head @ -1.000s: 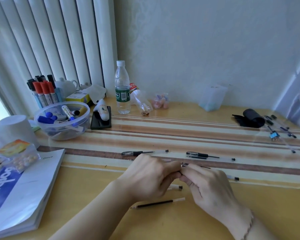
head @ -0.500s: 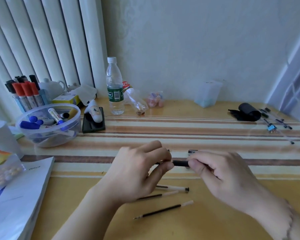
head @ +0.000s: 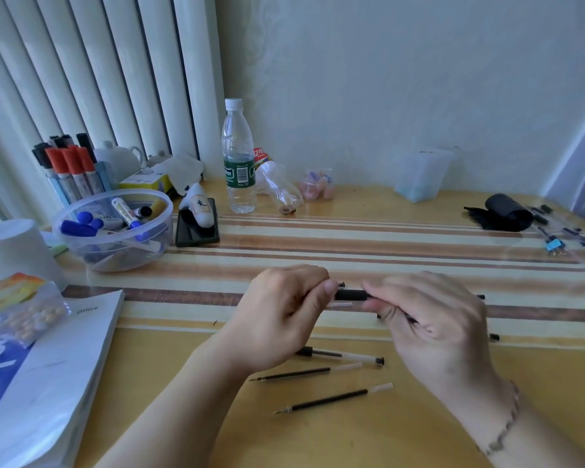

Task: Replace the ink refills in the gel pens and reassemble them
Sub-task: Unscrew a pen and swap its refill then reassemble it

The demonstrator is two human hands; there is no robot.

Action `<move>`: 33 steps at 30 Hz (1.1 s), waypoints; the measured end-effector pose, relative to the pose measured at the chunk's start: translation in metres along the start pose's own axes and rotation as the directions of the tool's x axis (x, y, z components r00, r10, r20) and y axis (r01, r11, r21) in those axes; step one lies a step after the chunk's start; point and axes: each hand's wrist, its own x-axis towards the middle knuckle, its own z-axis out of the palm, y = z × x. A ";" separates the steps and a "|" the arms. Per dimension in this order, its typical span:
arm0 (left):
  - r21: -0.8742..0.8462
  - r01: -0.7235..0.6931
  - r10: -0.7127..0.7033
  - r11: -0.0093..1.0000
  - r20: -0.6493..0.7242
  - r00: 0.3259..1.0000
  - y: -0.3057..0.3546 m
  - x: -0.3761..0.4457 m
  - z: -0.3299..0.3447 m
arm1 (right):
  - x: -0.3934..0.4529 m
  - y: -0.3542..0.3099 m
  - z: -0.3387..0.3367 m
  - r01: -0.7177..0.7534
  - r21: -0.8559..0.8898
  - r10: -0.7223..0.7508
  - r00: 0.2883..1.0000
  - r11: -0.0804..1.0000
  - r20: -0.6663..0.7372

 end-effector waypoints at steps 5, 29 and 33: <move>0.007 0.028 -0.029 1.000 0.023 0.999 -0.006 0.001 0.002 | 0.002 0.005 -0.004 -0.094 0.049 0.082 0.976 0.994 0.202; -0.169 0.276 -0.275 0.946 0.027 0.961 -0.014 0.003 -0.011 | 0.004 0.022 -0.015 -0.335 0.024 0.294 0.857 0.942 0.423; -0.253 0.225 -0.257 0.941 -0.099 0.961 -0.022 0.002 -0.031 | 0.006 0.044 -0.038 -0.506 -0.400 0.631 0.713 0.764 0.304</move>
